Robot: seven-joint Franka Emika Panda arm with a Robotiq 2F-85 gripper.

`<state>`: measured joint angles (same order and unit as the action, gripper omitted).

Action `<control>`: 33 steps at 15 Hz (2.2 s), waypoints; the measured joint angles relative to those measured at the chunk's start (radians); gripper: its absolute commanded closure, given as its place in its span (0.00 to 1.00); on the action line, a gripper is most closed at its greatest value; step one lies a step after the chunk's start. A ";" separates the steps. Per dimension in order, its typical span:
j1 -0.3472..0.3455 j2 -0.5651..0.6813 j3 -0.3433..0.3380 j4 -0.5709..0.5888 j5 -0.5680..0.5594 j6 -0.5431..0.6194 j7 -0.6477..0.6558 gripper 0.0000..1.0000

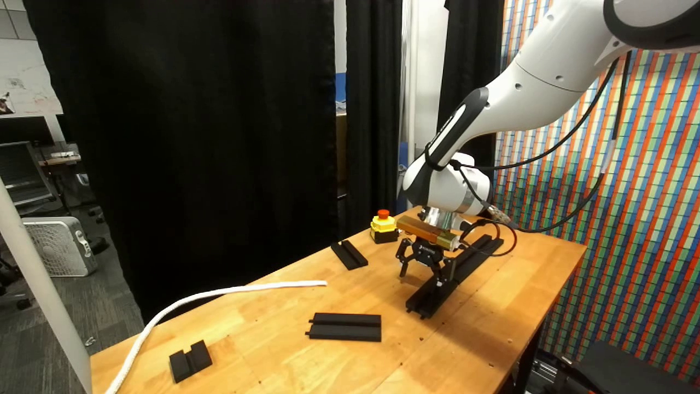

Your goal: Put the black objects in a line

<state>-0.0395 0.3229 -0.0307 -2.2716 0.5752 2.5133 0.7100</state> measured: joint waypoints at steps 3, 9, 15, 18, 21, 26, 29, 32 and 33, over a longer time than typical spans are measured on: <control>0.000 0.001 -0.007 0.000 0.000 0.015 0.036 0.00; 0.000 0.006 -0.011 0.000 0.000 0.058 0.126 0.00; 0.000 0.009 -0.011 -0.001 0.000 0.093 0.201 0.00; 0.000 0.010 -0.011 -0.001 0.000 0.104 0.205 0.00; 0.000 0.010 -0.014 -0.001 0.000 0.108 0.206 0.00; -0.001 0.010 -0.030 -0.001 -0.001 0.108 0.206 0.00; -0.004 0.010 -0.034 -0.001 -0.001 0.108 0.201 0.00; -0.005 0.010 -0.034 -0.001 -0.002 0.108 0.191 0.00; -0.006 0.010 -0.034 -0.001 -0.002 0.108 0.183 0.00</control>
<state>-0.0451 0.3328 -0.0651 -2.2729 0.5728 2.6215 0.8926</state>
